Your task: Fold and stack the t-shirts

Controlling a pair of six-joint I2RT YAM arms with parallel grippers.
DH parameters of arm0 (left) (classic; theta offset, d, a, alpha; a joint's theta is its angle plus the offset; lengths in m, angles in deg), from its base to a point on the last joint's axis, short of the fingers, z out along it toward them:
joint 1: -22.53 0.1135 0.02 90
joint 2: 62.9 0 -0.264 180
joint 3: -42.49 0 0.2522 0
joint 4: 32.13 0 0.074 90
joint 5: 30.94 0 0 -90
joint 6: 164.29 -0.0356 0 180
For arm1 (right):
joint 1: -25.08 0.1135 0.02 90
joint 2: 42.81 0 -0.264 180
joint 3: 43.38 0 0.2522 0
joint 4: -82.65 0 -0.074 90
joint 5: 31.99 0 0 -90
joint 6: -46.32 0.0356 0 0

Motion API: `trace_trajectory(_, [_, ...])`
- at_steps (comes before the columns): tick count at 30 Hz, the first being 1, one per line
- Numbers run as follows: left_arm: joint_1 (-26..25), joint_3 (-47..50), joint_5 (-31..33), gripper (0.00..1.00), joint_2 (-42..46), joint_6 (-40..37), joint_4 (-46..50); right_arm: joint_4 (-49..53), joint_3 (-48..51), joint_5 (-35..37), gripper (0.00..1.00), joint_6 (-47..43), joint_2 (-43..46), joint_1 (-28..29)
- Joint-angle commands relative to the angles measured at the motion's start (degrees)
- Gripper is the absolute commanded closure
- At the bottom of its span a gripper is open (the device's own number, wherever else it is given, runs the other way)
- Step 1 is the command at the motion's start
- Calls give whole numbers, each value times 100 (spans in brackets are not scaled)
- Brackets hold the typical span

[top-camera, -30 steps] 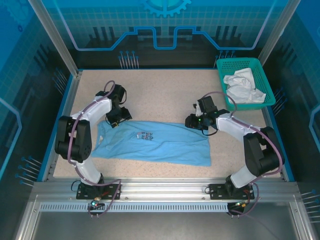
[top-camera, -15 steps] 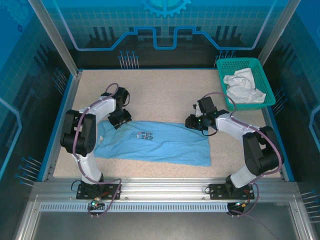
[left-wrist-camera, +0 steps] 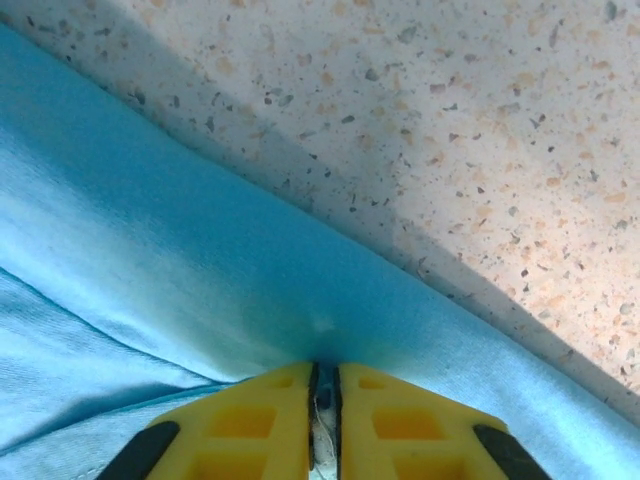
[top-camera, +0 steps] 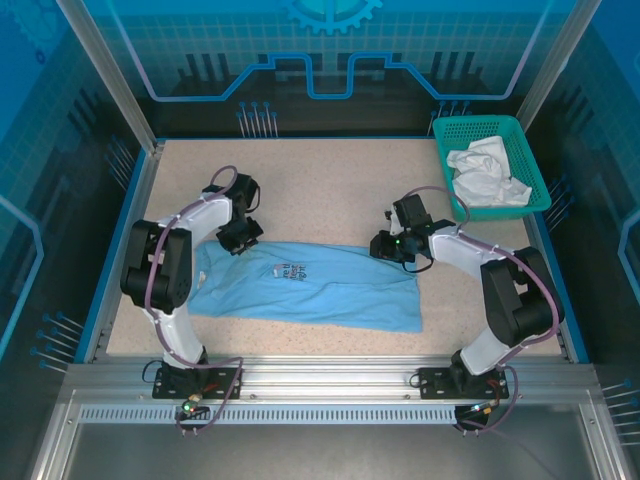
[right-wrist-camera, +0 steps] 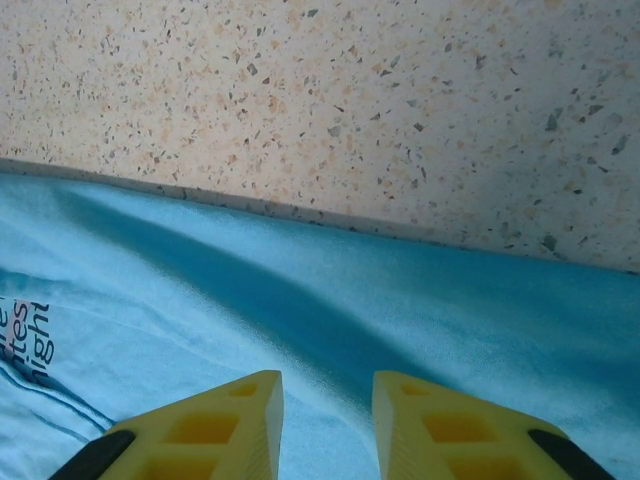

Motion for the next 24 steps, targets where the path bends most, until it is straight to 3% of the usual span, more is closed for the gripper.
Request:
trace_trajectory(1, [-87,71,161,88,339,56,157,-8,-24,-121,69,24,-71,-64])
trace_trajectory(5, [-250,252,187,92,706,203,218,1,-24,-112,69,16,-72,-57])
trace_trajectory(10, [-681,1194,4,92,1599,761,-69,12,-32,-107,69,24,-96,-57])
trace_trajectory(17, [-1764,2241,-1071,58,2537,1468,-217,84,-141,-156,69,-2,-210,-57])
trace_trajectory(21, [-1743,2422,-829,56,3577,1465,224,199,-255,-158,70,0,-322,-65])
trace_trajectory(24, [-1219,2203,-490,44,4029,1000,509,243,-292,-128,70,21,-340,-70])
